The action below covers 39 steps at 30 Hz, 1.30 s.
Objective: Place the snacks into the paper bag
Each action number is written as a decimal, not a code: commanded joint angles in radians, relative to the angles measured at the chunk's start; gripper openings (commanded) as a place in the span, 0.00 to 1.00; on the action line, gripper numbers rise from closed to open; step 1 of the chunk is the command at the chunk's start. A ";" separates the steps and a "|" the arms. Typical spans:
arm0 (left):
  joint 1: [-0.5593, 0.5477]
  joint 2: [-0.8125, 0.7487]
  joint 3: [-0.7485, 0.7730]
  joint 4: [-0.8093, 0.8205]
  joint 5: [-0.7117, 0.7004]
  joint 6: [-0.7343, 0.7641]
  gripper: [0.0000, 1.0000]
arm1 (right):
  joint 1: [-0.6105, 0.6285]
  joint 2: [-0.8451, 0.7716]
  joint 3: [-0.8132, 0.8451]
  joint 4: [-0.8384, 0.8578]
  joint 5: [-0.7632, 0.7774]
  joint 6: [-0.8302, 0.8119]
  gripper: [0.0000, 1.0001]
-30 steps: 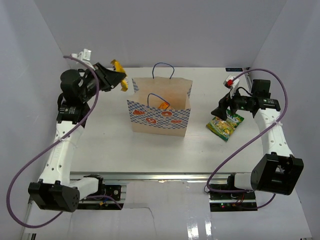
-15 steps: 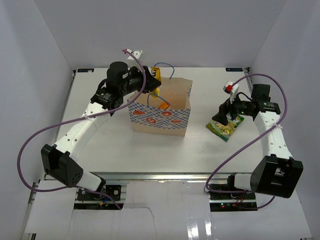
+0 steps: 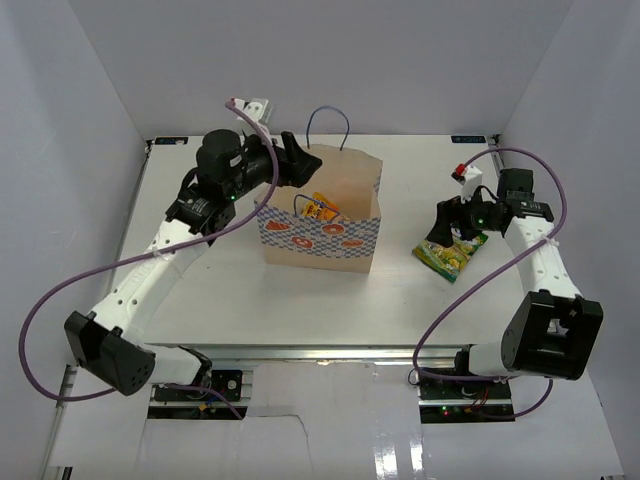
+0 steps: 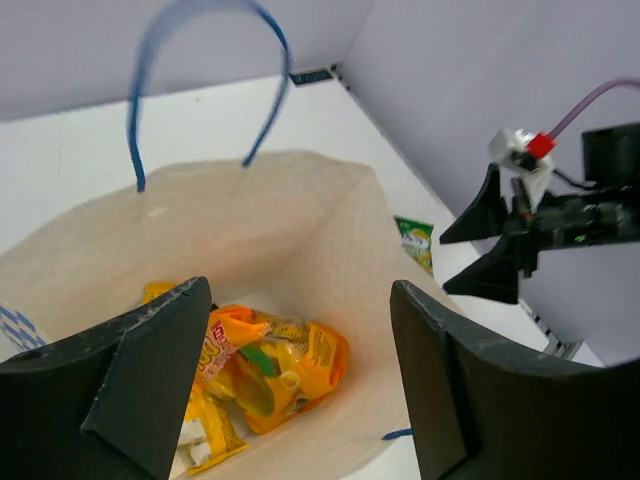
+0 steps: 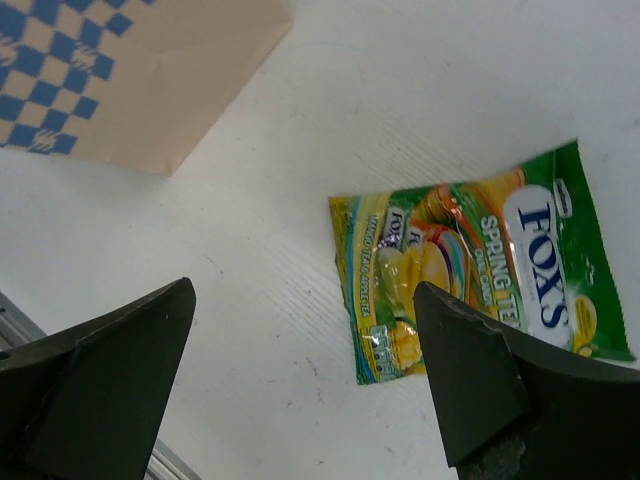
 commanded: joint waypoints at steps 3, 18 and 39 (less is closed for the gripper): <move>-0.004 -0.173 -0.053 0.055 -0.097 0.014 0.88 | -0.006 -0.057 -0.074 0.160 0.361 0.438 0.98; -0.002 -0.777 -0.622 -0.097 -0.430 -0.202 0.98 | -0.101 0.080 -0.202 0.290 0.521 0.806 0.90; -0.002 -0.845 -0.726 -0.131 -0.481 -0.274 0.98 | -0.099 0.347 -0.217 0.477 0.426 0.866 0.63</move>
